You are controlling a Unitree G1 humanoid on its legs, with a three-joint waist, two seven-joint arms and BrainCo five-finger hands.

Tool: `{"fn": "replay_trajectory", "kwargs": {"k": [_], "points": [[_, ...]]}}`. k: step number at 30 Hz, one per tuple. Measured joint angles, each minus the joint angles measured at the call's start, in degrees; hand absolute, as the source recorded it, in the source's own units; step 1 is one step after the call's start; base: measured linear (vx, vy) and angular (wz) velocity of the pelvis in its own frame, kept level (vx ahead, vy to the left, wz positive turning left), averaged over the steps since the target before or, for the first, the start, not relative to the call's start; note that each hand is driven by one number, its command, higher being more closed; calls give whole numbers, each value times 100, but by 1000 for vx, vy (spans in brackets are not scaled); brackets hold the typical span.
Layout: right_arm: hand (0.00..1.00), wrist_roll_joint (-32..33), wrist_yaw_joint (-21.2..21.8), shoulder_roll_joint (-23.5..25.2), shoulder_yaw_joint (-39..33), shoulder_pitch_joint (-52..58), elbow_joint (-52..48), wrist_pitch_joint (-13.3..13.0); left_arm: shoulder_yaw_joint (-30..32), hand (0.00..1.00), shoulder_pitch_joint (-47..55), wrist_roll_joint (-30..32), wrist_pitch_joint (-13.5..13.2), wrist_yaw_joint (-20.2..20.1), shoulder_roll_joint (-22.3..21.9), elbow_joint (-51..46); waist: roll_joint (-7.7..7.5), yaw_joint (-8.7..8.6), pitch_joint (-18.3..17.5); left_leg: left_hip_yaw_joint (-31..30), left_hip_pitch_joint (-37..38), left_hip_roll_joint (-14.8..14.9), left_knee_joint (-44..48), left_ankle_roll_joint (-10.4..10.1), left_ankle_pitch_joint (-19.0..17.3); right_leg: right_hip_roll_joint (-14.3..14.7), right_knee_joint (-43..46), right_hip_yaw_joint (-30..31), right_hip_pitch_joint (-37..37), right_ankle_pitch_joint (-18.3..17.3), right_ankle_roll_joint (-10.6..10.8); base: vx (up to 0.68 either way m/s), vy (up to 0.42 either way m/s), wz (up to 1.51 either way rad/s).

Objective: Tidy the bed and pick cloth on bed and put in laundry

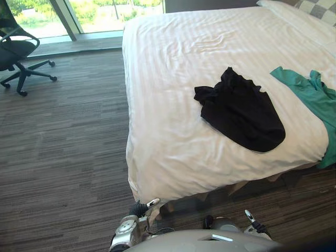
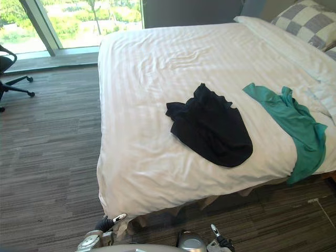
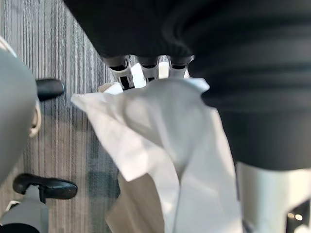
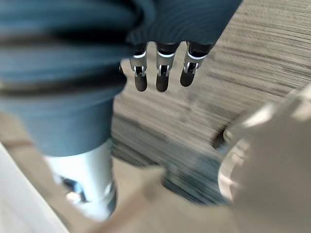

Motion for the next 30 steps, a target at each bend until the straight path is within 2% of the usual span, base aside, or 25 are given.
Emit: {"fn": "replay_trajectory", "kwargs": {"k": [2, 3, 5, 6, 7, 8, 9, 10, 11, 12, 13, 14, 15, 17, 18, 20, 21, 23, 24, 26, 30], "points": [[100, -71, -443, -287, -337, -50, -1040, -244, 8, 0, 135, -195, 11, -2, 76, -74, -146, 14, -41, 8, -7, -61, 31, 34, -124, -69, -82, 19, 3, 24, 89, -205, 5, -11], [100, -136, -506, -467, -455, -90, -1337, -298, 13, 0, 146, -231, 13, -3, 78, -79, -180, 38, -51, 10, -21, -73, 51, 37, -134, -84, -162, 9, 16, 11, 112, -176, 28, -10], [100, -436, -517, -1502, -959, -617, -2392, -587, 41, 0, 331, -403, 20, -31, 115, -119, -172, 52, -73, 30, -32, -114, 114, 69, -159, -178, -294, -110, 114, 68, 274, -65, 43, -11], [100, -492, -428, -1810, -1106, -774, -2626, -642, 30, 0, 355, -418, 20, -39, 156, -118, -172, 56, -73, 26, -39, -124, 122, 70, -158, -189, -300, -116, 109, 76, 278, -61, 23, 5], [100, -408, 42, -2423, -1389, -1094, -3131, -686, -21, 0, 379, -455, 30, -55, 229, -120, -179, 66, -78, -19, -67, -128, 142, 68, -156, -206, -312, -173, 90, 77, 283, -51, -9, 20], [100, -330, 603, -2879, -1504, -1249, -3653, -940, -43, 0, 443, -568, 87, -76, 291, -120, -203, 66, -115, -68, -150, -110, 181, 47, -142, -206, -328, -232, 70, 79, 286, -26, -20, 24], [100, -326, 854, -3030, -1479, -1283, -3961, -1103, -61, 0, 523, -613, 115, -105, 341, -119, -214, 63, -142, -102, -204, -96, 197, 32, -130, -200, -336, -256, 38, 84, 291, 39, -37, 20], [100, -288, 1303, -3187, -1321, -1335, -4646, -1360, -73, 0, 647, -663, 127, -132, 412, -111, -264, 41, -231, -184, -287, -94, 186, 24, -95, -181, -327, -259, -71, 150, 252, 107, -31, 9], [100, -284, 1758, -3144, -1083, -1358, -5319, -1610, -55, 0, 774, -754, 106, -155, 438, -95, -285, 28, -276, -201, -343, -109, 170, 78, -26, -151, -287, -255, -109, 194, 192, 128, -26, 3], [100, -292, 1993, -3045, -959, -1359, -5577, -1730, -55, 0, 804, -809, 83, -169, 452, -82, -310, 23, -273, -207, -352, -105, 165, 84, -9, -139, -276, -253, -121, 224, 134, 133, -18, 4], [100, -320, 2481, -2792, -619, -1364, -5965, -1879, -56, 0, 807, -891, -7, -198, 505, 22, -336, 26, -259, -246, -362, -97, 177, 93, -4, -127, -266, -258, -117, 245, 76, 75, -13, 6], [100, -354, 2733, -2666, -403, -1363, -6095, -1928, -56, 0, 812, -896, -46, -222, 516, 59, -341, 29, -258, -273, -371, -105, 183, 98, -8, -133, -265, -259, -116, 252, 60, 51, -4, 11], [100, -355, 3246, -2439, 42, -1364, -6248, -1972, -56, 0, 819, -903, -120, -247, 516, 90, -336, 32, -254, -371, -390, -144, 191, 124, -22, -159, -254, -259, -109, 260, 44, 6, 19, 12], [100, -340, 4077, -2260, 733, -1366, -6319, -1978, -53, 0, 813, -1034, -298, -250, 494, 217, -276, 54, -206, -518, -432, -220, 251, 229, -85, -234, -196, -264, -83, 258, 42, -1, 62, 24], [100, -346, 4625, -2250, 1380, -1370, -6387, -1890, -54, 0, 818, -1095, -331, -257, 469, 265, -225, 70, -106, -720, -439, -275, 358, 288, -153, -338, -124, -280, -15, 253, 47, 0, 83, 34], [100, -344, 5076, -2158, 2210, -1396, -6436, -1713, -53, 0, 818, -1105, -417, -269, 461, 305, -196, 103, 39, -996, -474, -321, 561, 357, -289, -468, 81, -392, 67, 196, 68, -38, 81, 48], [100, -369, 5113, -2115, 2494, -1396, -6431, -1630, -56, 0, 818, -1103, -440, -270, 468, 317, -204, 119, 69, -1116, -516, -335, 644, 375, -336, -517, 170, -422, 82, 158, 63, -84, 83, 79], [100, -588, 5128, -1943, 3461, -1527, -6230, -1300, -58, 0, 803, -1103, -517, -271, 522, 474, -257, 196, 104, -1603, -747, -396, 940, 466, -453, -668, 505, -399, 97, 90, 107, -69, 61, 95], [100, -666, 5112, -1882, 3618, -1595, -6144, -1214, -60, 0, 810, -1102, -518, -275, 542, 495, -268, 210, 109, -1702, -804, -415, 968, 475, -451, -696, 540, -398, 99, 90, 108, -36, 41, 90], [100, -811, 5039, -1739, 4145, -1898, -5793, -1000, -61, 0, 859, -1109, -515, -290, 623, 514, -377, 385, 48, -2086, -1043, -536, 998, 545, -372, -790, 557, -350, 91, 76, 135, -19, 25, 85], [100, -949, 4758, -1312, 4955, -2576, -5085, -908, -26, 0, 891, -1106, -550, -329, 704, 493, -554, 569, -27, -2423, -1483, -696, 991, 584, -183, -836, 33, -323, 108, 83, 183, 4, 0, 59]]}}
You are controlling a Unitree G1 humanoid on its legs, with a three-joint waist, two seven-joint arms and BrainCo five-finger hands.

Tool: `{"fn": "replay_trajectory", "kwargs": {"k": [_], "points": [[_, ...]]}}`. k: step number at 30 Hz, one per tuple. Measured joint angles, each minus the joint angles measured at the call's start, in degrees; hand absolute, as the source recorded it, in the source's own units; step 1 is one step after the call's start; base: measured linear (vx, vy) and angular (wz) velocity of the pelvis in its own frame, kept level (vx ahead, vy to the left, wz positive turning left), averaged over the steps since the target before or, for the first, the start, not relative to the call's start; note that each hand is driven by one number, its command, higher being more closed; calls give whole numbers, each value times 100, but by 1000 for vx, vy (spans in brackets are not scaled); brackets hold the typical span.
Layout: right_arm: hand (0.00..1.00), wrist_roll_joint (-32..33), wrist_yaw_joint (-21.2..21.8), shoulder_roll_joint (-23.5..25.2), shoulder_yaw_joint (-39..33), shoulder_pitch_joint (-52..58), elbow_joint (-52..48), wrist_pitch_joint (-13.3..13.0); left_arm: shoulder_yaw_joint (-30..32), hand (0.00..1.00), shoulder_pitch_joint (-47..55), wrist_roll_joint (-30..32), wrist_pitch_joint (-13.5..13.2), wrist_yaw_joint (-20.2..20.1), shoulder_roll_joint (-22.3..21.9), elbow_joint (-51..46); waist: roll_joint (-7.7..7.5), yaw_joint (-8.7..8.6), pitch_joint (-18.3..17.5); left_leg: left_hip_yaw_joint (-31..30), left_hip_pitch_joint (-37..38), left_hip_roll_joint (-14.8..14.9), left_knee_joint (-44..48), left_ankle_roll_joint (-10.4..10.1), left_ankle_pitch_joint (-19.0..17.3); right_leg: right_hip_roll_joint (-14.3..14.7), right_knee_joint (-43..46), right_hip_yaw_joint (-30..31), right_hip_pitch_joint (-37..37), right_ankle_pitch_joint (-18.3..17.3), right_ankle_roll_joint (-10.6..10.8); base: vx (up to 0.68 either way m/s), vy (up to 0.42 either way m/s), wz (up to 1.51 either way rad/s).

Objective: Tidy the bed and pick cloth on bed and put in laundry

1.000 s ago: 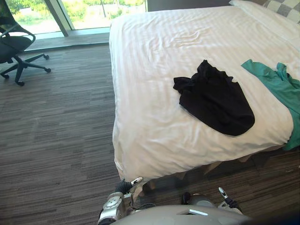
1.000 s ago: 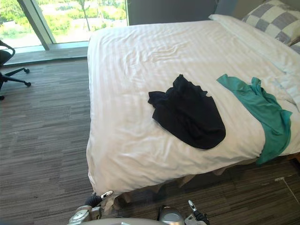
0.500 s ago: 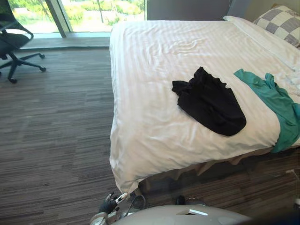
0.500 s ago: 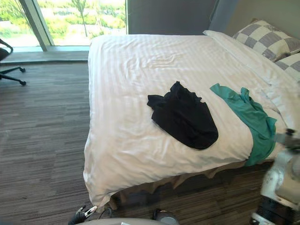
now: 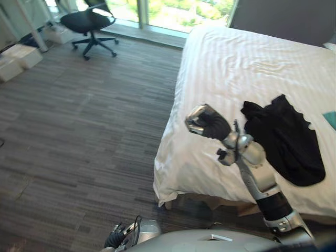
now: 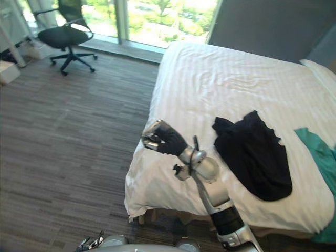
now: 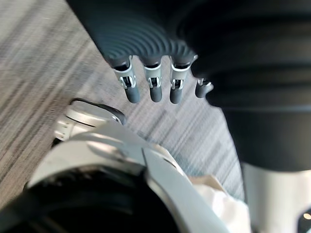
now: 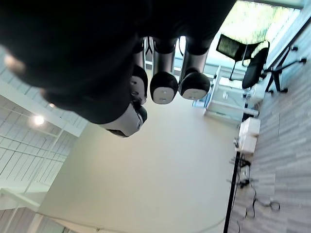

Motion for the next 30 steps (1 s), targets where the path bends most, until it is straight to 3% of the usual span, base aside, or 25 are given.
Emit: {"fn": "replay_trajectory", "kwargs": {"k": [2, 4, 7, 9, 12, 14, 17, 24, 26, 28, 30], "points": [[100, -33, -154, 158, 348, -398, 325, 17, 45, 0, -35, 22, -40, -33, 28, -57, -57, 109, 62, -27, -214, -44, 93, -1, 26, 13, -323, 43, -4, 0, -1, -24, -30, 12], [100, -34, -381, 422, 681, -1118, 744, 157, 77, 0, -269, 52, -130, -51, 30, -122, -81, 202, 377, -146, -606, -19, 432, -19, 13, 80, -606, 61, -28, 35, 45, -133, -75, 24], [100, -130, -714, 799, 723, -1955, 1243, 339, 78, 0, -591, 41, -221, -95, 54, -350, 38, 305, 939, -284, -1252, 157, 806, -81, -24, 258, -607, 56, -446, 112, 50, -216, -74, 11], [100, -255, -927, 843, 729, -2303, 1385, 383, 48, 0, -911, 1, -232, -85, 95, -513, 49, 430, 1338, -315, -1570, 212, 773, -128, 106, 314, -580, 54, -783, 170, -28, -159, -51, 6], [100, -327, -1110, 779, 734, -2562, 1405, 478, -191, 0, -1335, -2, -170, -55, 107, -845, 148, 440, 1715, -415, -1847, 161, 660, -126, 345, 261, -313, -34, -1184, 158, -64, -113, -34, 21], [100, -426, -1224, 739, 698, -2625, 1380, 687, -496, 0, -1699, -16, 180, -40, -71, -1268, 396, 404, 1885, -402, -2106, 59, 588, -108, 521, 67, 259, -20, -1732, 7, -66, -63, -2, 14], [100, -554, -1350, 726, 706, -2546, 1036, 912, -560, 0, -1986, -188, 440, -34, -454, -1735, 644, 350, 2027, -269, -2466, -102, 648, -64, 576, -266, 1154, 116, -2507, -388, -30, -28, 2, 7], [100, -667, -1646, 775, 741, -2216, 137, 1240, -1061, 0, -2361, -466, 847, 89, -722, -2269, 824, 251, 2128, -433, -3351, -14, 1306, -193, 468, -378, 2225, 29, -3453, -919, -210, -34, -88, 17], [100, -775, -1811, 788, 696, -2142, 152, 1353, -1153, 0, -2498, -529, 934, 88, -746, -2370, 869, 250, 2152, -483, -3666, -8, 1526, -209, 414, -434, 2518, 5, -3754, -1063, -246, -78, -67, 28], [100, -782, -2118, 784, 527, -2042, 341, 1531, -1173, 0, -2654, -637, 1056, 88, -782, -2535, 1011, 244, 2225, -617, -4118, -32, 1847, -221, 349, -524, 2918, -35, -4131, -1236, -264, -88, -58, 37], [100, -582, -2367, 810, 257, -1920, 998, 1636, -1144, 0, -2721, -677, 1160, 88, -769, -2601, 1107, 256, 2274, -706, -4367, -63, 1990, -249, 330, -572, 3186, -35, -4361, -1363, -287, -73, -57, 28]]}}
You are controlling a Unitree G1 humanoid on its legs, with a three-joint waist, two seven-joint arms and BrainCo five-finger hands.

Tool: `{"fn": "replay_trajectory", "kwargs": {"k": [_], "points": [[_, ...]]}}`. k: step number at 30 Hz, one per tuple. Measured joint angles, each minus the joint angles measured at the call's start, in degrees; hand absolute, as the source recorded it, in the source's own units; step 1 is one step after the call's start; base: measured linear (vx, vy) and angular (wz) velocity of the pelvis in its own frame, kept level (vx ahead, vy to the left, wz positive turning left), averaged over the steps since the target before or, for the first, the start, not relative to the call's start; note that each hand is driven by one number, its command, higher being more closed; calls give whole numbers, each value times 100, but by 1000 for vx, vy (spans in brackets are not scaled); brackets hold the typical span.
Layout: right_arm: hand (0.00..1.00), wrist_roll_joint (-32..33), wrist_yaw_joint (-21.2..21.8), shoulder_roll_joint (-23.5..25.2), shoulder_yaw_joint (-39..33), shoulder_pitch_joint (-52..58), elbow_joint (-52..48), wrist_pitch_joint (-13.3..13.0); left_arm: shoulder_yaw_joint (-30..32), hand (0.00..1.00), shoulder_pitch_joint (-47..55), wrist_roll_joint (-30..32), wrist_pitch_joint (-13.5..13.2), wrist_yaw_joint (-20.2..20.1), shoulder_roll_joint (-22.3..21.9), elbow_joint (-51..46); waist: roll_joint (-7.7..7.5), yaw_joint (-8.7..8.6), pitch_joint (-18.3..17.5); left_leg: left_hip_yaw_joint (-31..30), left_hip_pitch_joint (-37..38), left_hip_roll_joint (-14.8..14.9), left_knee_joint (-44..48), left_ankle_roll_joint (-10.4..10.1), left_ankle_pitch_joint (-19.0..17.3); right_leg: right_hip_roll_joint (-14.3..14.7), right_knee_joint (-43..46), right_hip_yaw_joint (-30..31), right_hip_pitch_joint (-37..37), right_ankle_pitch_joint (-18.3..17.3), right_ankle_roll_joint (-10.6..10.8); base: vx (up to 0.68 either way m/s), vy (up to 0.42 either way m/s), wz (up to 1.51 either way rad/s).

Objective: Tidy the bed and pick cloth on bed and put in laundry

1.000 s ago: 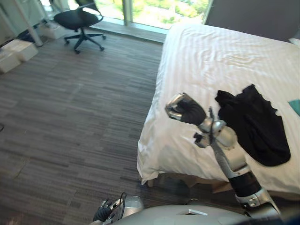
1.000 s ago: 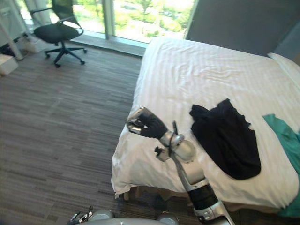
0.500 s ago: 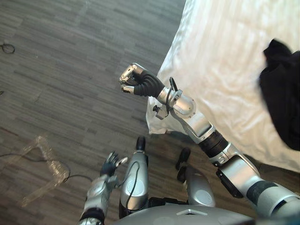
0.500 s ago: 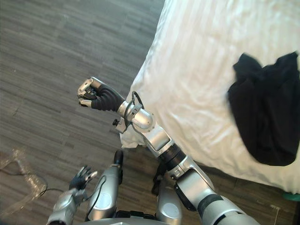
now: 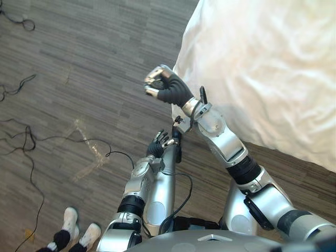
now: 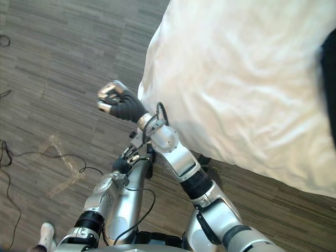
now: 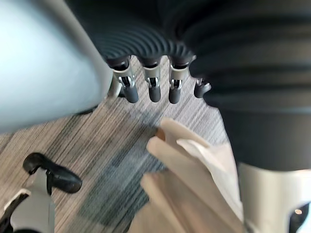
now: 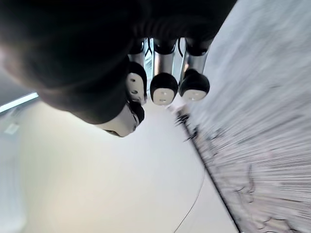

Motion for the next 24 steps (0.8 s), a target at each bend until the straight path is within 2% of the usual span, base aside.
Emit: {"fn": "replay_trajectory", "kwargs": {"k": [3, 7, 10, 13, 16, 20, 22, 23, 24], "points": [[100, 77, -170, 94, -20, 165, 731, 49, 54, 0, 0, -1, 99, 1, -7, -15, 0, -18, 2, 11, -66, 2, 3, -33, 19, -28, 93, 0, -92, -49, -31, -6, -41, 8], [100, 144, -347, 490, -2, 435, 2035, 140, 188, 0, -42, -6, 95, 7, -132, -96, 1, -88, 1, 124, -64, 34, -34, -53, 31, -35, 103, 41, -144, -59, -37, 34, -33, -2], [100, 213, -455, 494, -102, 530, 3081, 191, 323, 0, -209, -67, 43, 32, -293, -87, 0, -137, 1, 154, -66, 50, -57, -62, 40, -46, 99, 74, -165, -43, -29, 34, -14, 0], [100, 212, -551, 443, -348, 546, 3513, 121, 340, 0, -271, -256, -20, 197, -354, -56, -2, -152, 0, 252, 23, 53, -114, -60, 55, -49, 58, 148, -164, 7, -35, 26, -3, -13], [100, 298, -524, 298, -658, 748, 3548, -201, 423, 0, -292, -352, 1, 261, -381, 175, -14, -252, -11, 406, 360, 104, -385, -41, 149, 26, -232, 246, 61, 194, -36, 33, 8, -30], [100, 393, -117, 52, -912, 1551, 3200, -717, 419, 0, -186, -339, 115, 379, -362, 293, -83, -369, -46, 611, 1193, 205, -732, -26, 156, 218, -797, 314, 861, 404, 12, 27, 20, -40], [100, 394, 439, -190, -911, 2395, 2631, -1017, 354, 0, 30, -316, 220, 402, -302, 230, -174, -448, -137, 818, 1688, 229, -1028, -5, 152, 352, -1171, 426, 1268, 546, 66, 9, 66, -49], [100, 394, 615, -242, -900, 2626, 2469, -1073, 301, 0, 136, -286, 262, 407, -271, 205, -191, -488, -198, 854, 1785, 236, -1096, -1, 154, 377, -1260, 435, 1359, 584, 83, 54, 76, -52], [100, 396, 1093, -338, -876, 3188, 2068, -1195, 157, 0, 453, -122, 400, 400, -190, 77, -260, -538, -347, 983, 2087, 280, -1280, 4, 158, 466, -1499, 490, 1603, 678, 118, 84, 59, -44]]}}
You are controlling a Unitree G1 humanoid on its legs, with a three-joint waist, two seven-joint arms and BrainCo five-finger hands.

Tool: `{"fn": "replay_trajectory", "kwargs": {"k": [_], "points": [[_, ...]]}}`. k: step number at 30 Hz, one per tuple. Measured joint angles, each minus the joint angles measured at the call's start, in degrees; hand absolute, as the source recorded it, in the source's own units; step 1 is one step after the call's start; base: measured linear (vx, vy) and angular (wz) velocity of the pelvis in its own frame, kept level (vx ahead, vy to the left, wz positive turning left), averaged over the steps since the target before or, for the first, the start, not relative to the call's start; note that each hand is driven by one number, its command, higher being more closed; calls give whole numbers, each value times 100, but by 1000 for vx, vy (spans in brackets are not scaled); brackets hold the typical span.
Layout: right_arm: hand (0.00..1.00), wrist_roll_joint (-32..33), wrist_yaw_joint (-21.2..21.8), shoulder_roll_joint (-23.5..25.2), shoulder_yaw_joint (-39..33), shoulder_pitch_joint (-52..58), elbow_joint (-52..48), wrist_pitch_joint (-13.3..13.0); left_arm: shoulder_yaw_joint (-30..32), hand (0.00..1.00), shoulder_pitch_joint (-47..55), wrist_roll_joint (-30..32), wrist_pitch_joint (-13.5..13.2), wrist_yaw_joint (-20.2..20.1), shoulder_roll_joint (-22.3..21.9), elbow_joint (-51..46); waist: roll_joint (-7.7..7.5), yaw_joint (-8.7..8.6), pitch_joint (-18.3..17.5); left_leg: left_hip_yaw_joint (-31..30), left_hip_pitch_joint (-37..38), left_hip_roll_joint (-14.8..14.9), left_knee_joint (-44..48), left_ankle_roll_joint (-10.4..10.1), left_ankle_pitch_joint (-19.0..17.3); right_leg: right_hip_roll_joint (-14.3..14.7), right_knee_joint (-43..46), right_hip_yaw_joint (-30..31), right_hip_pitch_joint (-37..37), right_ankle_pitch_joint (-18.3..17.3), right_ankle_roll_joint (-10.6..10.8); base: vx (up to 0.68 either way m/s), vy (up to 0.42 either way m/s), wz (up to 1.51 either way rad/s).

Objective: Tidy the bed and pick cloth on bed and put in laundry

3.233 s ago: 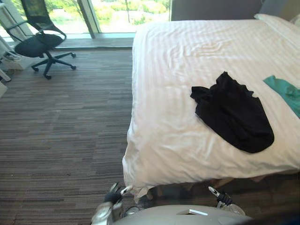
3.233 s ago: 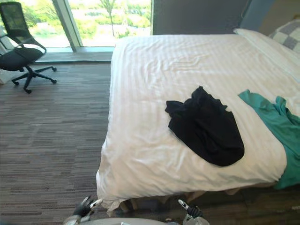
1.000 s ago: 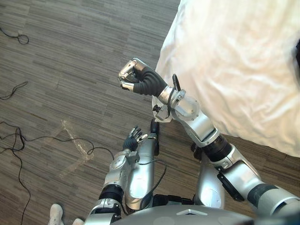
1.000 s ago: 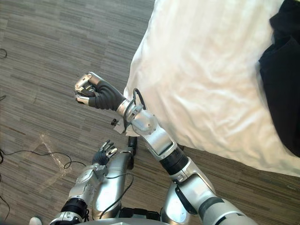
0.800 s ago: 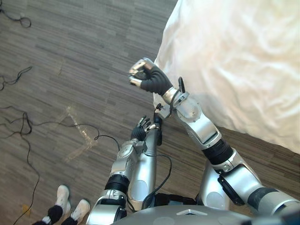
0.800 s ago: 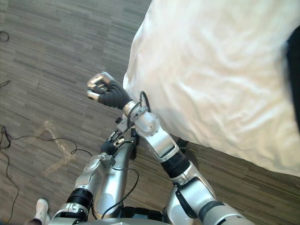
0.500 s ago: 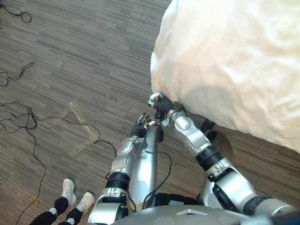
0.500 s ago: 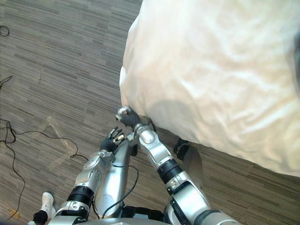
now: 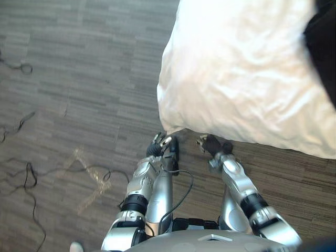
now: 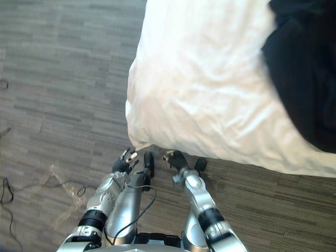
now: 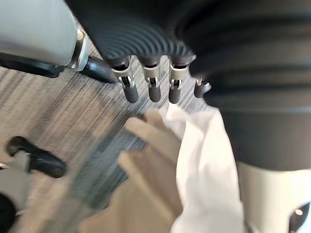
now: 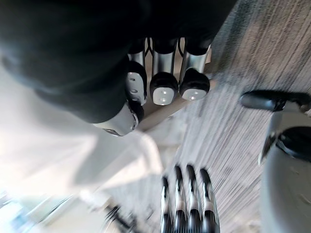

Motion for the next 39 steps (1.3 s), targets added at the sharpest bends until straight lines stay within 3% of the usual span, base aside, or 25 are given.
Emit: {"fn": "replay_trajectory", "kwargs": {"k": [3, 5, 6, 8, 11, 13, 16, 18, 20, 22, 27, 33, 39], "points": [[100, 118, 757, -33, 116, 876, -614, -93, -144, 0, 537, 204, 219, -32, 54, -42, -163, -84, -397, 195, 565, 33, -331, -13, -9, 108, -321, 100, 457, 46, 54, 96, 45, -43], [100, 574, 1702, -40, 315, 1530, -1181, -83, -345, 0, 965, 481, 457, -79, 139, -27, -245, -141, -862, 299, 1017, 60, -629, -26, -9, 209, -636, 137, 863, 84, 93, 174, 23, -27], [100, 741, 1904, -40, 371, 1644, -1290, -47, -401, 0, 1040, 542, 493, -103, 169, -16, -258, -156, -953, 305, 1121, 60, -686, -39, 4, 220, -701, 136, 955, 89, 101, 206, 20, -13], [100, 1191, 2748, -40, 653, 1804, -1514, 304, -656, 0, 1281, 777, 627, -291, 344, 127, -282, -231, -1296, 295, 1443, 59, -939, -58, 54, 309, -1008, 159, 1280, 158, 147, 149, 11, -6], [100, 1360, 3498, -83, 1138, 1786, -1805, 671, -1113, 0, 1309, 919, 742, -327, 545, 353, -253, -241, -1412, 237, 1802, 60, -1102, -60, 65, 377, -1428, 118, 1780, 300, 187, 92, 30, -1], [100, 1468, 3781, -107, 1485, 1747, -1954, 868, -1257, 0, 1310, 923, 744, -311, 601, 475, -259, -228, -1539, 216, 1900, 57, -1155, -51, 72, 404, -1671, 68, 1987, 399, 197, 45, 37, 2], [100, 1696, 3917, -114, 1926, 1415, -1967, 913, -1317, 0, 1281, 1061, 564, -277, 680, 663, -275, -208, -1594, 92, 1921, 25, -1191, -17, 100, 413, -1930, -44, 2152, 538, 203, -14, 31, 11], [100, 1856, 3833, -117, 2086, 1124, -1964, 889, -1312, 0, 1251, 1086, 396, -276, 777, 743, -280, -162, -1572, 7, 1805, 13, -1190, -1, 151, 403, -1985, -105, 2113, 589, 196, -80, 17, 23], [100, 1927, 3452, -124, 2297, 524, -2003, 641, -1288, 0, 1100, 1067, 137, -272, 911, 925, -260, -70, -1373, -114, 1526, 3, -1055, 17, 173, 372, -1875, -169, 1901, 595, 193, -135, 3, 23], [100, 1916, 2734, -31, 2421, -298, -2030, 380, -1214, 0, 836, 1006, -163, -273, 999, 1098, -199, -15, -992, -188, 1254, -20, -984, 20, 195, 332, -1719, -187, 1603, 601, 175, -169, 1, 14], [100, 1923, 1202, 354, 2053, -1658, -2058, 343, -1005, 0, 561, 870, -678, -280, 873, 1240, 12, 77, -387, -241, 896, -156, -1227, -3, 512, 188, -1353, -145, 975, 654, 162, -103, 14, 6], [100, 1921, 22, 562, 1272, -2570, -2237, 347, -725, 0, 40, 626, -935, -276, 461, 1351, 21, 83, -75, -214, 181, -270, -889, 66, 593, -68, -448, -76, 30, 319, 108, 4, -21, 15], [100, 2088, -967, 481, 45, -3206, -1728, 280, -641, 0, -627, 619, -931, -146, -58, 1358, 60, 68, 158, -189, -924, -160, 224, 65, 226, -133, 409, 83, -982, 57, -32, -61, -51, 3]]}}
